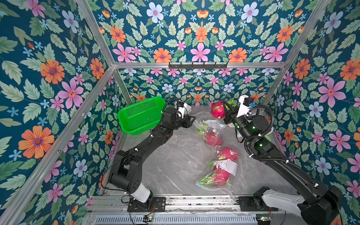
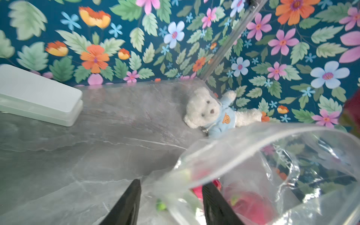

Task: Open the zip-top bag and take out the dragon fruit
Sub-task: Move the basket to the center of the board.

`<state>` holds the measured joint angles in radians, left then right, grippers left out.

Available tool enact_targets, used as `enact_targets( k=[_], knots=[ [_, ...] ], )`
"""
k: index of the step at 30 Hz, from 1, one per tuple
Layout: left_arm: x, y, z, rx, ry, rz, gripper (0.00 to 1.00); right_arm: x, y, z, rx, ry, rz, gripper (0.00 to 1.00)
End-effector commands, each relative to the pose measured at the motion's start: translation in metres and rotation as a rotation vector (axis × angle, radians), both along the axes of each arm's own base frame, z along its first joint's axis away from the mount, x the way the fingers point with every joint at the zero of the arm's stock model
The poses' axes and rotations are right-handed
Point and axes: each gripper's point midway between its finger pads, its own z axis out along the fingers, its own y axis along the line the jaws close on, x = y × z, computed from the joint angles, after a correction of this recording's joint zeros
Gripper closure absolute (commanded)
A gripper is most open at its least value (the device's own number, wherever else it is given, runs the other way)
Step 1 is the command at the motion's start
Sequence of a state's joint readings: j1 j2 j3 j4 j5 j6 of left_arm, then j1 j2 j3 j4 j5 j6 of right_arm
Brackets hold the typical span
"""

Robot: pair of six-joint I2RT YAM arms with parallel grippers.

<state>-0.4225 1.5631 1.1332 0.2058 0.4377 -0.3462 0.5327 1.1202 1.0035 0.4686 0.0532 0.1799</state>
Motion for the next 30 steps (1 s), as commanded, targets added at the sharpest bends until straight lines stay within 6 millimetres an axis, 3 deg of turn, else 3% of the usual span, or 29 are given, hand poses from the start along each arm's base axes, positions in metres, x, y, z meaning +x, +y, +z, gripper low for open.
enact_targets(
  k=[1, 5, 10, 13, 20, 24, 30],
  knots=[
    [0.021, 0.034, 0.015, -0.029, -0.074, 0.141, 0.35, -0.007, -0.009, 0.007, 0.038, -0.020, -0.017, 1.00],
    [0.059, 0.088, -0.004, 0.058, -0.102, 0.347, 0.28, -0.011, -0.007, -0.002, 0.010, 0.012, 0.005, 1.00],
    [0.118, 0.131, -0.046, 0.153, -0.032, 0.490, 0.22, -0.009, -0.005, -0.017, -0.020, 0.066, 0.008, 1.00],
    [0.152, 0.143, -0.064, 0.166, -0.008, 0.522, 0.01, -0.010, -0.006, -0.024, -0.035, 0.083, 0.005, 1.00],
    [0.223, 0.151, -0.094, 0.266, 0.059, 0.546, 0.01, -0.014, -0.013, -0.032, -0.061, 0.093, -0.022, 1.00],
    [0.235, 0.151, -0.121, 0.300, 0.119, 0.543, 0.01, -0.014, -0.018, -0.038, -0.059, 0.092, -0.048, 1.00],
    [0.227, 0.148, -0.155, 0.309, 0.186, 0.524, 0.01, -0.016, -0.021, -0.040, -0.059, 0.087, -0.056, 1.00]
  ],
)
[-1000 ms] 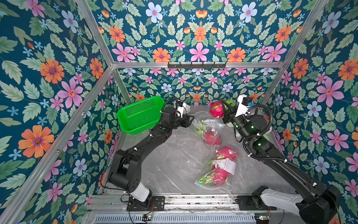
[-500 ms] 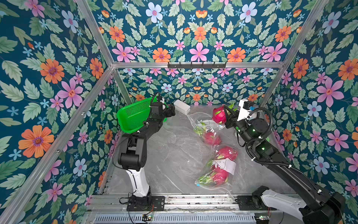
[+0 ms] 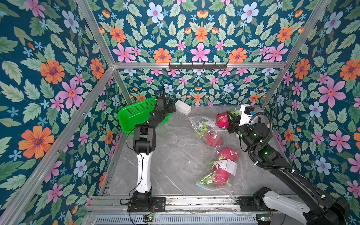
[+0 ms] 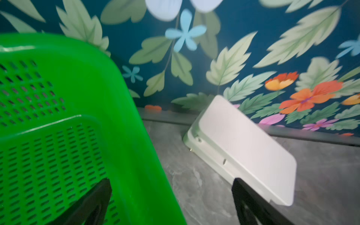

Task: Open the zip-top bag and take out the dragon fruit
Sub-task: Move the basket to the center of the board.

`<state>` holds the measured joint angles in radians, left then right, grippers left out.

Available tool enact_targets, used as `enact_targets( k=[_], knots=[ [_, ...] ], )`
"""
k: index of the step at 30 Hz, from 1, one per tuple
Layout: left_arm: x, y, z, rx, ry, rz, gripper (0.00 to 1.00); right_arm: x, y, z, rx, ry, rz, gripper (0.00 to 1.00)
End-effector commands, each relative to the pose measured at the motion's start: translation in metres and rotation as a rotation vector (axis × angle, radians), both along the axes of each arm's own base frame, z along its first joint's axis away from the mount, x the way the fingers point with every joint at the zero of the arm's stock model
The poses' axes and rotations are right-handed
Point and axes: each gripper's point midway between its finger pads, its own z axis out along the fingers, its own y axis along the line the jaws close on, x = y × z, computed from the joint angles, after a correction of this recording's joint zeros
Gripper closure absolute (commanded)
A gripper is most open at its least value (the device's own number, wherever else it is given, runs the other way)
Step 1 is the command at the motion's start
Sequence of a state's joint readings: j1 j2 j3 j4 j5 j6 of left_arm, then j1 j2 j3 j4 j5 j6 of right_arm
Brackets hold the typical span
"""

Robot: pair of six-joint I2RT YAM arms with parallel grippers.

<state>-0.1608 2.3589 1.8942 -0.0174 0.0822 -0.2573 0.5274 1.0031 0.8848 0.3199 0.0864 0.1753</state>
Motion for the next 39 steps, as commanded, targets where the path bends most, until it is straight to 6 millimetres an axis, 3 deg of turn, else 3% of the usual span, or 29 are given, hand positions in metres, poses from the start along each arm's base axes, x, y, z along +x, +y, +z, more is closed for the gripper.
enact_targets(
  k=[1, 7, 11, 18, 22, 29, 32, 34, 39],
  knots=[
    [-0.006, -0.006, -0.011, -0.012, 0.038, -0.040, 0.01, -0.003, -0.004, 0.013, 0.016, -0.048, -0.015, 1.00],
    [-0.032, -0.054, -0.022, -0.095, 0.098, -0.167, 0.03, -0.005, -0.005, 0.018, 0.020, -0.062, -0.016, 1.00],
    [-0.054, -0.087, -0.010, -0.136, 0.080, -0.230, 0.03, -0.008, -0.007, 0.023, 0.015, -0.075, -0.017, 1.00],
    [-0.077, -0.126, 0.005, -0.256, 0.078, -0.324, 0.05, -0.016, -0.008, 0.036, 0.021, -0.094, -0.001, 1.00],
    [-0.096, -0.163, 0.008, -0.342, 0.097, -0.416, 0.05, -0.017, -0.006, 0.040, 0.025, -0.099, 0.014, 1.00],
    [-0.129, -0.213, 0.022, -0.495, 0.105, -0.513, 0.07, -0.019, 0.007, 0.066, 0.032, -0.139, 0.082, 1.00],
    [-0.140, -0.220, 0.035, -0.497, 0.080, -0.521, 0.07, -0.014, 0.016, 0.075, 0.030, -0.150, 0.110, 1.00],
    [-0.140, -0.212, 0.046, -0.471, 0.049, -0.495, 0.07, -0.008, 0.023, 0.078, 0.033, -0.149, 0.131, 1.00],
    [-0.132, -0.155, 0.085, -0.269, -0.078, -0.333, 0.01, 0.011, 0.051, 0.082, 0.060, -0.135, 0.214, 1.00]
  ],
)
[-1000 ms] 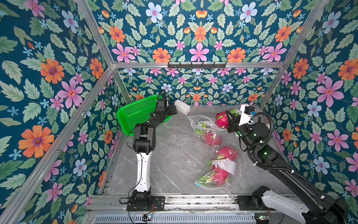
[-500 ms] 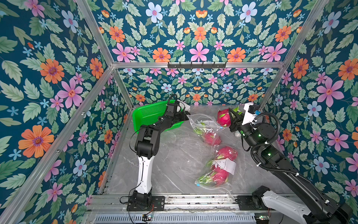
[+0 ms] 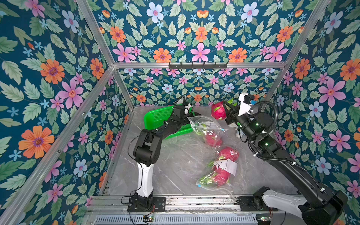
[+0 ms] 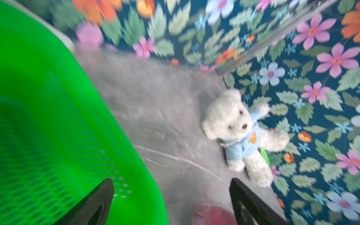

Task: Open the zip-top bag and take out the dragon fruit
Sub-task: Move the basket to the center of the board, then place the dragon fruit in the basket.

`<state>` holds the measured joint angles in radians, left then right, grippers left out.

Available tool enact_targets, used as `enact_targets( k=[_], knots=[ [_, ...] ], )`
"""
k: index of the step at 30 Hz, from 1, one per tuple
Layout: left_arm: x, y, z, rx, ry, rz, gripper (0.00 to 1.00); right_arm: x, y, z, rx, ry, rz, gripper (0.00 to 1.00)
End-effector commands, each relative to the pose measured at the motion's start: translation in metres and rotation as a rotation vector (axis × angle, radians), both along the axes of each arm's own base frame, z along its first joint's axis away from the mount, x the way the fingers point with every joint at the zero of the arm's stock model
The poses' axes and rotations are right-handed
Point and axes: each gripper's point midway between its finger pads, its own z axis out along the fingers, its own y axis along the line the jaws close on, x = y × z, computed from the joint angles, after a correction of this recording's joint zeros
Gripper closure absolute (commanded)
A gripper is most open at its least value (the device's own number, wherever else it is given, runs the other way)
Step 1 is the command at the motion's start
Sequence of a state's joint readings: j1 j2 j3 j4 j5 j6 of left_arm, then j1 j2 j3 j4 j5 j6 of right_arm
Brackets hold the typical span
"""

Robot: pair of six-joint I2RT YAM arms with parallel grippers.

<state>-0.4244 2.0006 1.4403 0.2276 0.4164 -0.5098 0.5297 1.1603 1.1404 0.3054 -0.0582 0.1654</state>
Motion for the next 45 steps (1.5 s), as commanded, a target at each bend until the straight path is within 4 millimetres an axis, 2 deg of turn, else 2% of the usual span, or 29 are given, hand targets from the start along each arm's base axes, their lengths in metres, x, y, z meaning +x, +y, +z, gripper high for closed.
enact_targets(
  k=[1, 5, 9, 11, 13, 14, 18, 23, 26, 30, 34, 40, 44, 45],
  knots=[
    [0.010, 0.047, 0.025, 0.135, -0.117, 0.164, 0.01, 0.001, 0.022, 0.019, 0.047, -0.045, 0.090, 1.00],
    [-0.002, 0.113, 0.046, 0.161, -0.161, 0.324, 0.01, 0.015, 0.062, 0.017, 0.013, -0.052, 0.145, 1.00],
    [-0.020, 0.177, 0.041, 0.108, -0.106, 0.458, 0.01, 0.035, 0.099, 0.008, 0.007, -0.029, 0.194, 1.00],
    [-0.032, 0.198, 0.035, 0.088, -0.085, 0.501, 0.01, 0.047, 0.115, 0.000, -0.002, -0.020, 0.206, 1.00],
    [-0.045, 0.211, 0.031, 0.071, -0.087, 0.522, 0.01, 0.062, 0.130, -0.010, -0.011, -0.001, 0.209, 1.00],
    [-0.053, 0.216, 0.030, 0.068, -0.090, 0.526, 0.01, 0.075, 0.140, -0.026, -0.019, 0.035, 0.212, 1.00],
    [-0.076, 0.231, 0.030, 0.118, -0.095, 0.559, 0.01, 0.110, 0.168, -0.064, -0.038, 0.114, 0.212, 1.00],
    [-0.091, 0.244, 0.035, 0.170, -0.139, 0.584, 0.01, 0.150, 0.192, -0.113, -0.085, 0.198, 0.179, 1.00],
    [-0.095, 0.244, 0.036, 0.176, -0.161, 0.576, 0.01, 0.169, 0.202, -0.144, -0.117, 0.248, 0.156, 1.00],
    [-0.095, 0.237, 0.028, 0.160, -0.156, 0.538, 0.01, 0.192, 0.208, -0.186, -0.184, 0.323, 0.107, 1.00],
    [-0.094, 0.233, 0.021, 0.152, -0.137, 0.511, 0.01, 0.204, 0.206, -0.221, -0.213, 0.393, 0.072, 1.00],
    [-0.095, 0.229, 0.026, 0.129, -0.150, 0.496, 0.01, 0.213, 0.197, -0.263, -0.248, 0.468, 0.016, 1.00],
    [-0.096, 0.226, 0.029, 0.114, -0.153, 0.483, 0.01, 0.216, 0.195, -0.273, -0.233, 0.493, 0.006, 1.00],
    [-0.096, 0.225, 0.029, 0.107, -0.153, 0.481, 0.01, 0.216, 0.195, -0.272, -0.232, 0.491, 0.006, 0.95]
  ],
)
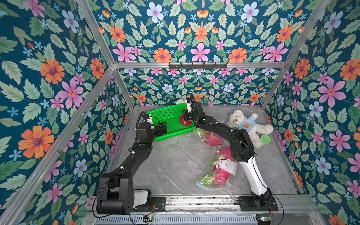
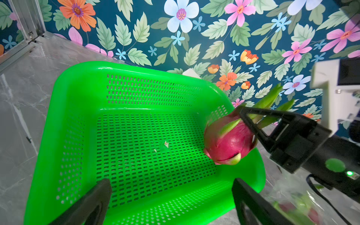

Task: Open the zip-top bag and take out the dragon fruit
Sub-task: Place the dragon fruit in the basket.

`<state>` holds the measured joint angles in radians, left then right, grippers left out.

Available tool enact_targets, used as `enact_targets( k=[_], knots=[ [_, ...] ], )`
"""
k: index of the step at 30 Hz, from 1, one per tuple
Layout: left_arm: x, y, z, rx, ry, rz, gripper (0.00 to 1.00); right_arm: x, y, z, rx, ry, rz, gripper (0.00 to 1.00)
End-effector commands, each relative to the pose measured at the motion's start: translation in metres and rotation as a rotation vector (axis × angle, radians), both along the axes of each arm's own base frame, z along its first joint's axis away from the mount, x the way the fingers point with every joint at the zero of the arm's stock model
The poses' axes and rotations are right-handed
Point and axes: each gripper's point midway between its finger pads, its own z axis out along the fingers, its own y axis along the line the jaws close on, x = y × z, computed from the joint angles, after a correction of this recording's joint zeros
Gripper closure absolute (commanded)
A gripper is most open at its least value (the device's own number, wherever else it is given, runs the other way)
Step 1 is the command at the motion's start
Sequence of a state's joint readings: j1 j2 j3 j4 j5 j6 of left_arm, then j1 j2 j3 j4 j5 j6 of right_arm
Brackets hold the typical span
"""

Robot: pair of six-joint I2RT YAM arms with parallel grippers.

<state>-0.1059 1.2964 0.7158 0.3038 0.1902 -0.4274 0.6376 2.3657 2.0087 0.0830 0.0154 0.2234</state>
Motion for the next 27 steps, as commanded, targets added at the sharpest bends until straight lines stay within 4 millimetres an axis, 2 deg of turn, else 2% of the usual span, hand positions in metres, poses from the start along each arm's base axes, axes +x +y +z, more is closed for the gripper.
enact_targets(
  k=[1, 3, 5, 9, 11, 15, 20, 27],
  knots=[
    [0.002, -0.005, 0.011, -0.027, -0.043, -0.022, 0.01, 0.004, -0.002, 0.009, 0.031, -0.013, -0.027, 0.87],
    [0.000, -0.011, 0.011, -0.043, -0.043, -0.052, 0.01, 0.003, -0.002, 0.017, 0.030, -0.023, -0.024, 0.71],
    [0.001, -0.016, 0.010, -0.062, -0.043, -0.080, 0.01, 0.001, -0.005, 0.036, 0.032, -0.049, -0.022, 0.62],
    [0.003, -0.025, 0.007, -0.080, -0.029, -0.126, 0.01, -0.013, -0.009, 0.085, 0.048, -0.104, 0.011, 0.52],
    [0.003, -0.030, 0.005, -0.091, -0.019, -0.154, 0.01, -0.025, -0.013, 0.109, 0.056, -0.122, 0.037, 0.50],
    [0.003, -0.040, 0.003, -0.123, -0.009, -0.206, 0.01, -0.054, -0.028, 0.143, 0.057, -0.155, 0.075, 0.50],
    [0.000, -0.056, 0.008, -0.152, -0.014, -0.264, 0.01, -0.094, -0.052, 0.164, 0.039, -0.156, 0.111, 0.53],
    [-0.010, -0.099, 0.022, -0.186, -0.023, -0.379, 0.01, -0.161, -0.087, 0.165, 0.007, -0.065, 0.170, 0.79]
  ],
)
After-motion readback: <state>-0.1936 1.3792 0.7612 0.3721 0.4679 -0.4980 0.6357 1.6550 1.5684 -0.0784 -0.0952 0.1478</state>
